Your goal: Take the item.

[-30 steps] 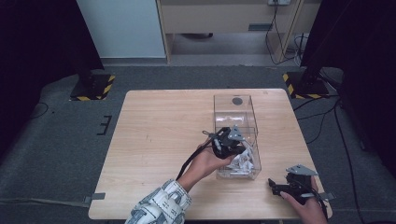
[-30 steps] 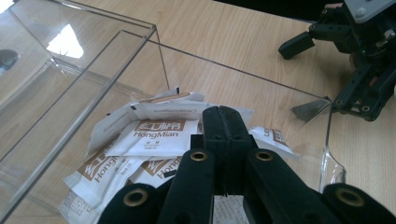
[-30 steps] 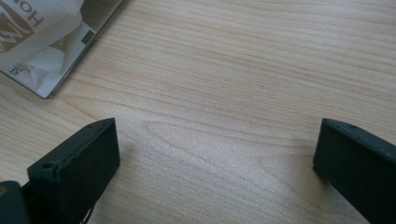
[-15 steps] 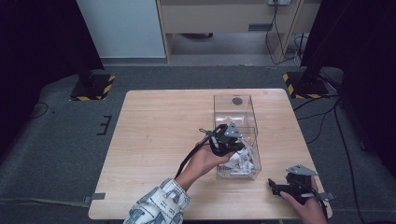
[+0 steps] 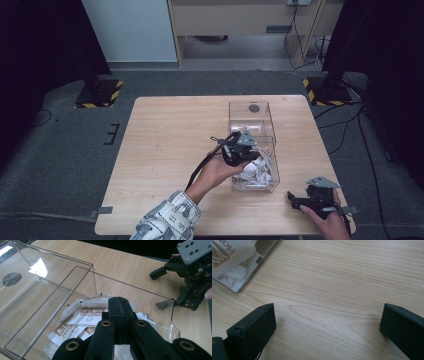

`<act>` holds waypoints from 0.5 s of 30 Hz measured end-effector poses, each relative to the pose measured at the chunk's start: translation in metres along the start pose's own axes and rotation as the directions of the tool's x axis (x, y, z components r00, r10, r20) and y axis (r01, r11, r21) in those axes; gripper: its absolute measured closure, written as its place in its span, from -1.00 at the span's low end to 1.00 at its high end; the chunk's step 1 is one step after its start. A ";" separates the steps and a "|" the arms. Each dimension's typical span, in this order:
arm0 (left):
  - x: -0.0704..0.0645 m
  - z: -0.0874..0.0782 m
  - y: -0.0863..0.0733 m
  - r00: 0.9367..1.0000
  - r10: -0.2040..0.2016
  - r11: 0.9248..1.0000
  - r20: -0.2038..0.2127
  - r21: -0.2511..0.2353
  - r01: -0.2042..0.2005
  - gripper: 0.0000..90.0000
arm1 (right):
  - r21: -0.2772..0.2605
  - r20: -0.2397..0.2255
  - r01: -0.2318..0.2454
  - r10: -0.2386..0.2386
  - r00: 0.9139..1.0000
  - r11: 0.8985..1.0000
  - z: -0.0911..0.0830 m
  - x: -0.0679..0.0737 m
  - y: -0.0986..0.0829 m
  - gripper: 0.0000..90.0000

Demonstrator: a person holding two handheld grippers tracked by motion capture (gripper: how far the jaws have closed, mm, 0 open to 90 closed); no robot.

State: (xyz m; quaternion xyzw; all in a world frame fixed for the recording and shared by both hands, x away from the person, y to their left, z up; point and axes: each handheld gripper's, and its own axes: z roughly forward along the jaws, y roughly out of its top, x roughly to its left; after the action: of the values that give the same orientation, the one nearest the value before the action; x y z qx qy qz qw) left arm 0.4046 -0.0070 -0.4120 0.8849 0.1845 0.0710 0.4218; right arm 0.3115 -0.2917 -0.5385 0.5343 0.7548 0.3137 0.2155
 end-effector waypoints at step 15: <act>-0.008 0.027 -0.003 1.000 -0.028 0.996 0.009 0.084 0.027 0.47 | 0.000 0.000 0.000 0.000 1.000 1.000 0.000 0.000 0.000 -0.98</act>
State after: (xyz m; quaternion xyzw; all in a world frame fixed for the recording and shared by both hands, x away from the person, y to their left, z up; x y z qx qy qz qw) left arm 0.4042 -0.0280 -0.4313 0.8995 0.1974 0.0528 0.3863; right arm 0.3115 -0.2917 -0.5385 0.5344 0.7547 0.3140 0.2153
